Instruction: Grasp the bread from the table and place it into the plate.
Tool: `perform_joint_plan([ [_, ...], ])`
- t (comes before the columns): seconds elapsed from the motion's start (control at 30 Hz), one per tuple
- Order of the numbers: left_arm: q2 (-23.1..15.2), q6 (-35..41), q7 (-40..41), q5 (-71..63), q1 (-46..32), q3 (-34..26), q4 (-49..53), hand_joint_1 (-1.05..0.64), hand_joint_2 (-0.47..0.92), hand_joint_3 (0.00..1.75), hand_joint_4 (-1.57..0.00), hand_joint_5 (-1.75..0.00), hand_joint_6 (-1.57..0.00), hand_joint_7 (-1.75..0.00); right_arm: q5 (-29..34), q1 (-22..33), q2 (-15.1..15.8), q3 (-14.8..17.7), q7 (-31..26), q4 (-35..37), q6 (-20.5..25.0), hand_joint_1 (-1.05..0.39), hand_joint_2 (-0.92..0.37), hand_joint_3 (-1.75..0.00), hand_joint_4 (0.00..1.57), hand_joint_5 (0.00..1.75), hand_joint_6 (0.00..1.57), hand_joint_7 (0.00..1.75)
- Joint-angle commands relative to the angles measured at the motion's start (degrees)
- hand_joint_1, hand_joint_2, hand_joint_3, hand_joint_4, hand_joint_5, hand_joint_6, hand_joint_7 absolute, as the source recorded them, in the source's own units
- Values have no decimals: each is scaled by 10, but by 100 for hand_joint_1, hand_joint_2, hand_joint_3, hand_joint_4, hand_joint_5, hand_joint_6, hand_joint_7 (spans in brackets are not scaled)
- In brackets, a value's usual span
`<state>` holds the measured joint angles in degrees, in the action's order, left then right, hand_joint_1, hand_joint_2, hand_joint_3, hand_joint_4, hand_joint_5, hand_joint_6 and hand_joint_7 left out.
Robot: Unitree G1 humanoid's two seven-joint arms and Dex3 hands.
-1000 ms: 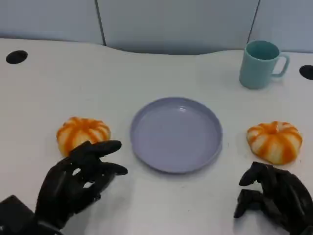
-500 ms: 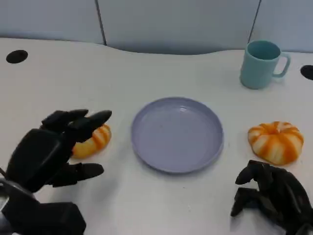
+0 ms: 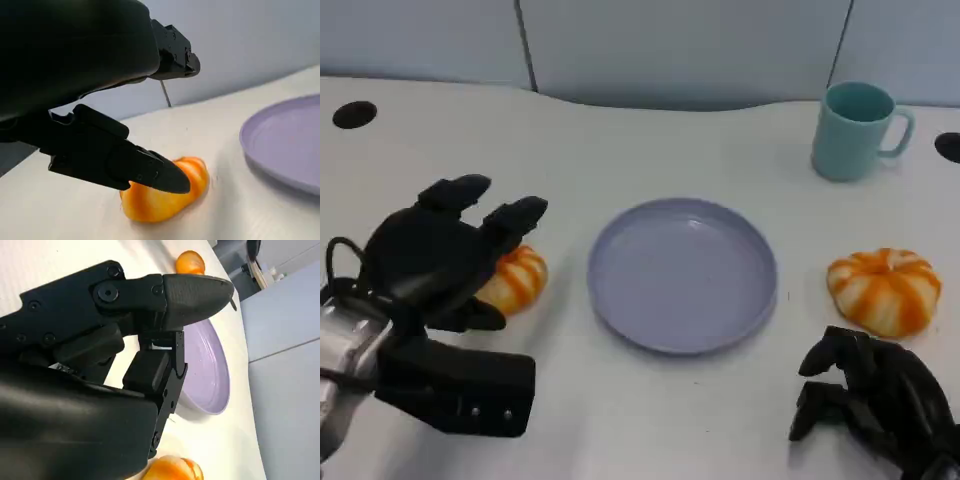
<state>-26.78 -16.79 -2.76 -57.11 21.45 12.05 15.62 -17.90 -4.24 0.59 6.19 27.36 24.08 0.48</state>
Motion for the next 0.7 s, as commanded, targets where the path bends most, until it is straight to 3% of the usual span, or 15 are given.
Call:
perform_joint_plan([
  [0.03,-9,19,-32,15,58,38,83,-65,85,0,0,-6,-10,0,3,1,4,3,-8,6,-1,-43,-92,-43,125,104,117,97],
  [0.17,5,40,-60,21,111,78,166,-58,81,0,0,0,-6,-1,1,4,4,2,-7,3,-2,-42,-92,-44,126,104,116,96],
  [0.37,30,60,-35,26,170,125,263,-56,79,0,0,0,-5,0,-2,5,5,3,0,7,-6,-42,-92,-43,126,103,117,95],
  [0.53,50,71,-6,21,211,162,338,-35,75,1,0,0,-2,0,1,9,4,0,-7,-3,-2,-42,-92,-43,126,103,117,95],
  [0.7,74,74,34,24,248,193,425,-39,74,0,0,0,-3,-1,-1,11,3,1,-7,-5,0,-42,-92,-43,126,103,117,96],
])
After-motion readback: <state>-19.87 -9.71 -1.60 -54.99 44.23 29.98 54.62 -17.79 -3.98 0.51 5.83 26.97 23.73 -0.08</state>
